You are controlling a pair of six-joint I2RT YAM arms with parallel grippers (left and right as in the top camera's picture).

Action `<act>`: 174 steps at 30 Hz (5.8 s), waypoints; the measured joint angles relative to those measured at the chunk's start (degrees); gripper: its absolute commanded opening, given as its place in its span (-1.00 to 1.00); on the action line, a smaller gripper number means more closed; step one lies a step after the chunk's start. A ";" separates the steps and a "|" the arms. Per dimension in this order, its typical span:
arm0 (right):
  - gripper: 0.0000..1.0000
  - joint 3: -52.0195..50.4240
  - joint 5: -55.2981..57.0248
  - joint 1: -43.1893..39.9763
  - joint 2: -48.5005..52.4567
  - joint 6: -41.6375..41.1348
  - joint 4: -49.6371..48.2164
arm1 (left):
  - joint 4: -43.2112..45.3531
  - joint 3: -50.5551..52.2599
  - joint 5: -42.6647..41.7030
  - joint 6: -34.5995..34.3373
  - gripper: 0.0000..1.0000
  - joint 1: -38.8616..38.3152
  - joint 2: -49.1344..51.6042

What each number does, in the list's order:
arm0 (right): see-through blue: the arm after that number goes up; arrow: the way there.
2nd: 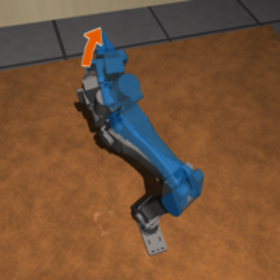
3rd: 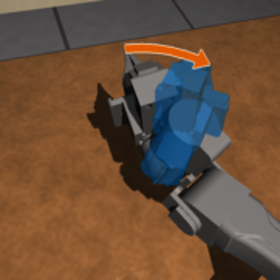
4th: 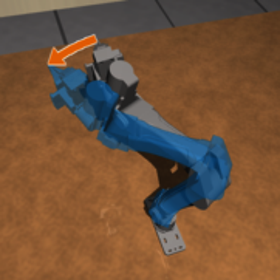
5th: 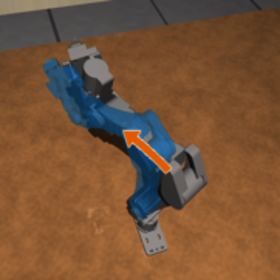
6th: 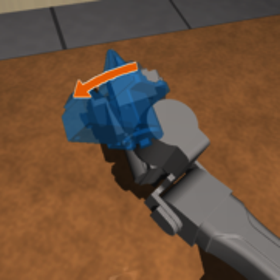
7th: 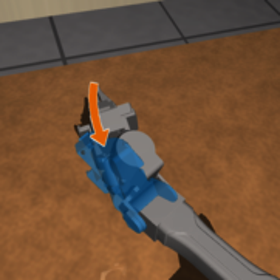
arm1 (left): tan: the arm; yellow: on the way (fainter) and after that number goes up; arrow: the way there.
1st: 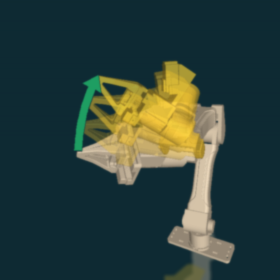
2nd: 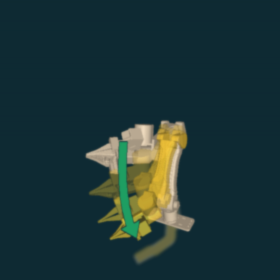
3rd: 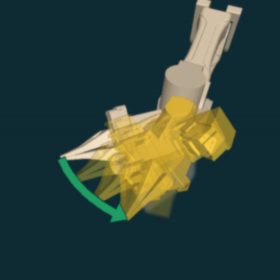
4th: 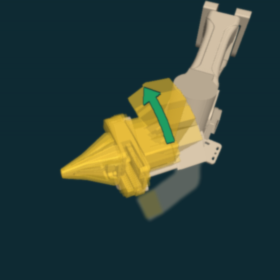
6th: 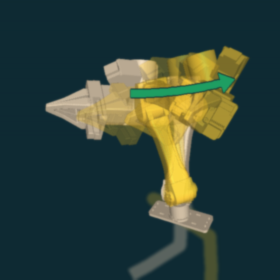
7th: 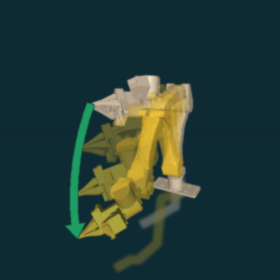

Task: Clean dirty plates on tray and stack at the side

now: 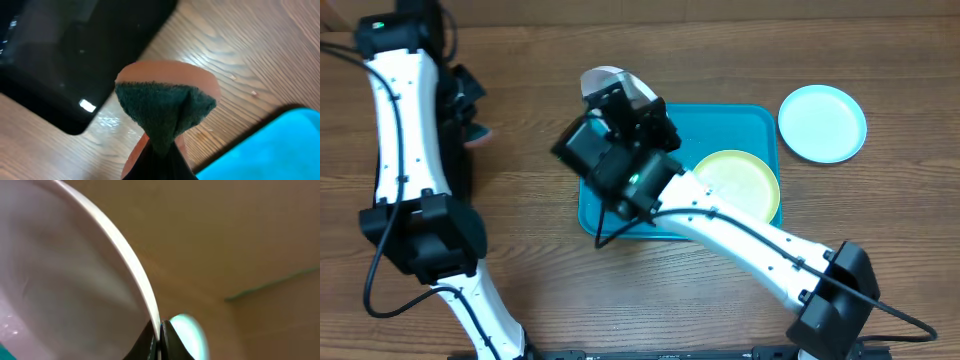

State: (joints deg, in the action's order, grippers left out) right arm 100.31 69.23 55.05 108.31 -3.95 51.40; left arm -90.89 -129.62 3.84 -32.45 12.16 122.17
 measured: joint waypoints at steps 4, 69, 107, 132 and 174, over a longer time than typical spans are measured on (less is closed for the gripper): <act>-0.92 0.00 5.46 1.70 0.00 8.74 -2.71 | -0.11 0.00 -0.02 0.00 -0.91 2.14 0.00; 0.37 -20.24 -102.16 -74.60 0.09 -0.85 -8.85 | 1.03 0.00 -1.95 1.11 -0.91 -0.57 0.00; 0.39 -28.61 -71.95 -47.08 0.09 20.37 -4.96 | 1.09 0.00 -1.95 1.53 -0.92 -0.96 0.00; -0.30 -29.46 -72.85 -47.08 0.09 9.01 0.50 | 1.11 0.00 -3.17 3.02 -0.92 -1.18 0.00; -0.20 -32.46 -84.65 -38.14 -0.42 -16.83 -13.81 | 20.79 19.78 -13.99 6.84 -0.92 -36.85 0.00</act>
State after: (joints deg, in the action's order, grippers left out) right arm 67.85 -15.42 16.91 107.90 -20.78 37.58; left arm -70.11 -109.84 -10.15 -25.61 -24.69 122.17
